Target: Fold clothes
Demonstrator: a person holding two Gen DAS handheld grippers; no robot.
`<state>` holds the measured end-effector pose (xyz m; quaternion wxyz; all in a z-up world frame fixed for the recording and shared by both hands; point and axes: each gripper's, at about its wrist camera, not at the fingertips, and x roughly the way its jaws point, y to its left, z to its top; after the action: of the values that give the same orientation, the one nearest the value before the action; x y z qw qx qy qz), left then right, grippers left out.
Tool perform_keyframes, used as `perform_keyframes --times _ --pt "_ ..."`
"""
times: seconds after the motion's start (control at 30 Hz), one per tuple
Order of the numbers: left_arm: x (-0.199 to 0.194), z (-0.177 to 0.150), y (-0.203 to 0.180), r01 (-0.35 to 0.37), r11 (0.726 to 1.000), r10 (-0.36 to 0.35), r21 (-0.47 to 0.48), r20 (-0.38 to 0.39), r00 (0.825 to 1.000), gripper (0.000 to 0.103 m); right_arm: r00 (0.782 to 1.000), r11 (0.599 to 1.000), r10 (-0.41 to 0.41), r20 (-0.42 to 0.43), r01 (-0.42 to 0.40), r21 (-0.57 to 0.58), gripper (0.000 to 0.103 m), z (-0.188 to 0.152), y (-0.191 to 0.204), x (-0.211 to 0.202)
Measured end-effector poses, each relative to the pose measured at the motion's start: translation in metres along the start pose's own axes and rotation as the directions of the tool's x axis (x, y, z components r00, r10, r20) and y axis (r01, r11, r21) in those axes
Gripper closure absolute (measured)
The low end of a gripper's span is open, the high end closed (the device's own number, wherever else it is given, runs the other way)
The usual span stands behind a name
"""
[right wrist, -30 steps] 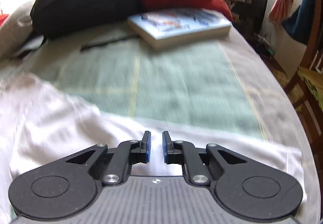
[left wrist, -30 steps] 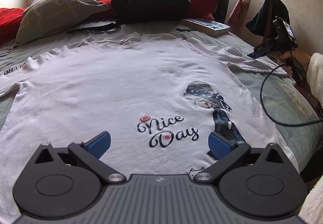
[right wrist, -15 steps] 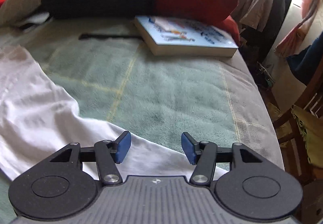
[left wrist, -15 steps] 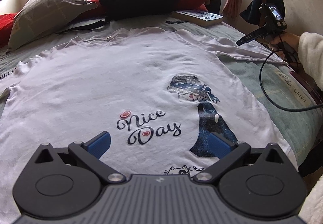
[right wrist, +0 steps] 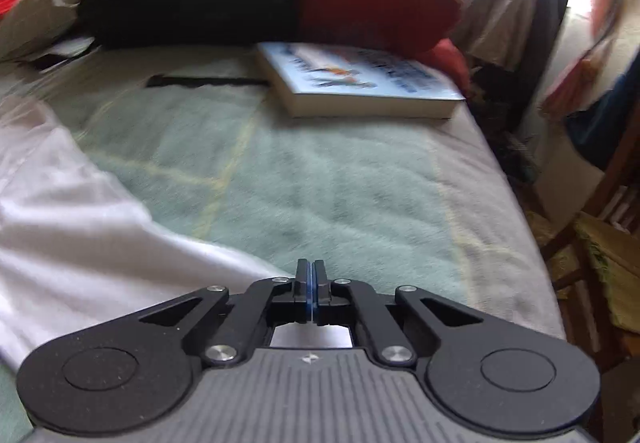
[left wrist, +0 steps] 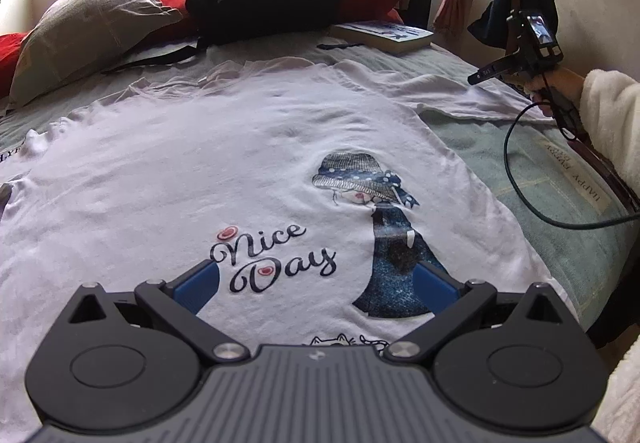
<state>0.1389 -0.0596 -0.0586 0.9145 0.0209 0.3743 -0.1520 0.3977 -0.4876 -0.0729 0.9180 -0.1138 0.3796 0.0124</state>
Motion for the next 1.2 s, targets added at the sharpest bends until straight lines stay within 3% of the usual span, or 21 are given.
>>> perform_keyframes --times 0.03,0.1,0.27,0.33,0.4,0.43,0.47,0.53,0.67,0.8,0.9,1.0,1.1,1.2 --pt "-0.002 0.0 0.001 -0.004 1.0 0.004 -0.004 0.004 1.0 0.001 1.0 0.999 -0.022 -0.01 0.022 0.027 0.101 0.002 -0.004 0.002" --pt "-0.003 0.0 0.003 -0.011 1.0 0.011 -0.01 0.011 1.0 0.001 1.0 0.997 0.009 -0.001 -0.009 0.081 0.1 0.004 -0.011 -0.004" --pt "0.001 0.001 0.002 -0.005 1.0 0.005 -0.012 0.006 1.0 0.001 0.982 0.962 0.19 0.013 -0.188 0.196 0.089 0.012 0.007 -0.029" --pt "0.0 0.0 0.001 -0.003 1.0 0.003 -0.006 0.006 1.0 0.001 0.968 0.941 0.25 0.001 -0.243 0.236 0.079 0.016 0.023 -0.034" --pt "-0.001 -0.001 0.002 -0.009 1.0 0.009 -0.007 0.009 1.0 0.001 0.958 0.92 0.284 -0.047 -0.259 0.293 0.052 0.019 0.042 -0.031" --pt "-0.002 -0.002 0.003 -0.012 1.0 0.012 -0.008 0.011 1.0 0.001 0.953 0.912 0.293 -0.076 -0.255 0.321 0.049 0.02 0.052 -0.026" --pt "-0.003 -0.002 0.004 -0.017 1.0 0.017 -0.013 0.012 1.0 0.001 0.953 0.913 0.286 -0.104 -0.238 0.332 0.049 0.019 0.062 -0.02" --pt "-0.005 -0.002 0.009 -0.026 0.999 0.027 -0.025 0.017 1.0 0.001 0.969 0.943 0.195 -0.149 -0.144 0.3 0.049 0.02 0.078 -0.003" --pt "-0.01 -0.004 0.016 -0.031 0.998 0.032 -0.047 0.027 0.999 0.001 0.99 0.961 0.053 -0.132 -0.015 0.275 0.043 0.035 0.076 0.016" --pt "-0.014 -0.006 0.018 -0.023 0.999 0.025 -0.044 0.04 0.999 0.001 0.986 0.946 0.044 -0.162 0.011 0.323 0.042 0.052 0.067 0.018" --pt "-0.016 -0.007 0.022 -0.025 0.998 0.027 -0.052 0.049 0.998 0.001 0.983 0.937 0.133 -0.13 -0.083 0.338 0.033 0.052 0.081 -0.013" --pt "-0.014 -0.009 0.026 -0.029 0.998 0.032 -0.059 0.041 0.999 0.001 0.967 0.942 0.203 -0.155 -0.15 0.301 0.027 0.045 0.11 -0.028" --pt "-0.014 -0.013 0.028 -0.032 0.998 0.034 -0.061 0.034 0.999 0.001 0.957 0.951 0.197 -0.214 -0.134 0.277 0.026 0.037 0.133 -0.016" --pt "-0.016 -0.012 0.031 -0.038 0.997 0.041 -0.067 0.041 0.998 0.001 0.97 0.959 0.138 -0.2 -0.08 0.273 0.011 0.04 0.139 0.004"
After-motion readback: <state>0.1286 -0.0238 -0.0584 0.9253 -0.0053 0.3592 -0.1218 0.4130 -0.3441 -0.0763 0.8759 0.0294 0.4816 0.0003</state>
